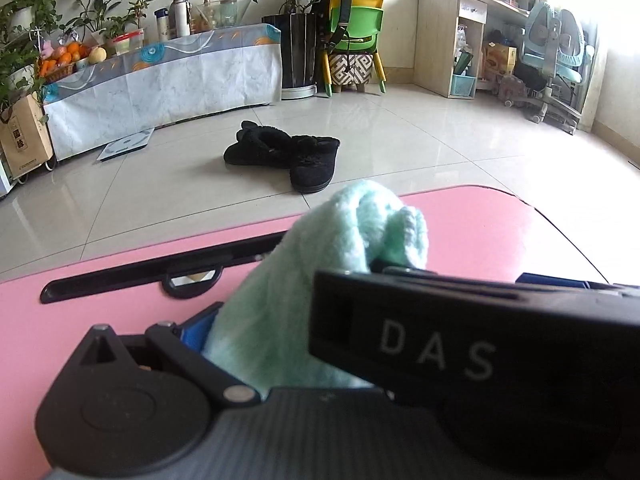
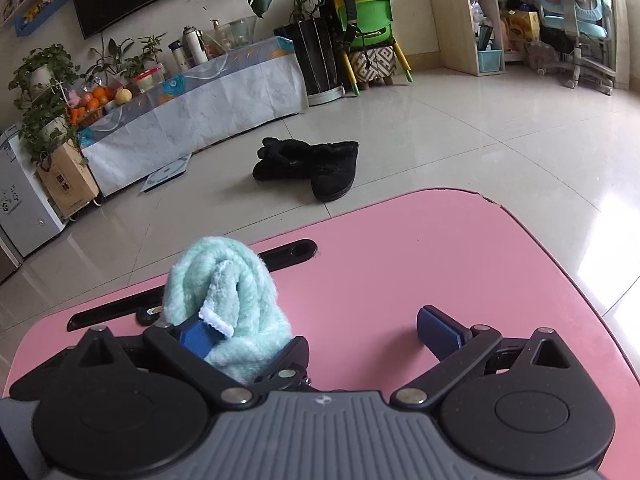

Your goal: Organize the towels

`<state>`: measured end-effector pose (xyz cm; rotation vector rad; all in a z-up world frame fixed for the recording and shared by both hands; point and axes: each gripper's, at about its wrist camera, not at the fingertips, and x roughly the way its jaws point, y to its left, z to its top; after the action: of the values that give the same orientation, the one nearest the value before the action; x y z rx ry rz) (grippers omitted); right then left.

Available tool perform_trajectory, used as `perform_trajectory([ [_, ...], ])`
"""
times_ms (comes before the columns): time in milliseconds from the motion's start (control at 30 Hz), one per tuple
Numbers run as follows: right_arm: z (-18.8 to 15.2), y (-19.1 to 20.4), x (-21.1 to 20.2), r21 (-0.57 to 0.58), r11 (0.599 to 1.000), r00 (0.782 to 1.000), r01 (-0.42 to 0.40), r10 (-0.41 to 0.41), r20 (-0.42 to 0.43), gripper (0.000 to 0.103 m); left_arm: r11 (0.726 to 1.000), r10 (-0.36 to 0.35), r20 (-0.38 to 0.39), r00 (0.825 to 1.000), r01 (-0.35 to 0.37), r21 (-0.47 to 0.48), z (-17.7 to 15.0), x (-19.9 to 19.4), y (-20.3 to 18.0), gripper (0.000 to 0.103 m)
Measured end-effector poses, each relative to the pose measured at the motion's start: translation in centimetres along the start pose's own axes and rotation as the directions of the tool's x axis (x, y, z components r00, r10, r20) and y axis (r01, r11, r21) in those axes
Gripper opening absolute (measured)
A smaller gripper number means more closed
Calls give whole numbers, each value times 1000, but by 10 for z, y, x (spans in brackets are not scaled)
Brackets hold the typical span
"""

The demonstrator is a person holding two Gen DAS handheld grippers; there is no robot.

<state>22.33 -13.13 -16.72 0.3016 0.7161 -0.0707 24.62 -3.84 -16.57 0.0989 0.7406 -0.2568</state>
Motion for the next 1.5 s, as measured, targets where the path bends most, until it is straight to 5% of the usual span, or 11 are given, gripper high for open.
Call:
perform_trajectory([
  [900,-7,-9,0,-5,998,993,-60,60,106,102,1000,-18,22,1000,17,18,-4,-1,-2,103],
  [1500,-10,-12,-2,-4,998,993,-58,58,104,103,1000,3,22,1000,-3,-8,-4,-3,2,103],
])
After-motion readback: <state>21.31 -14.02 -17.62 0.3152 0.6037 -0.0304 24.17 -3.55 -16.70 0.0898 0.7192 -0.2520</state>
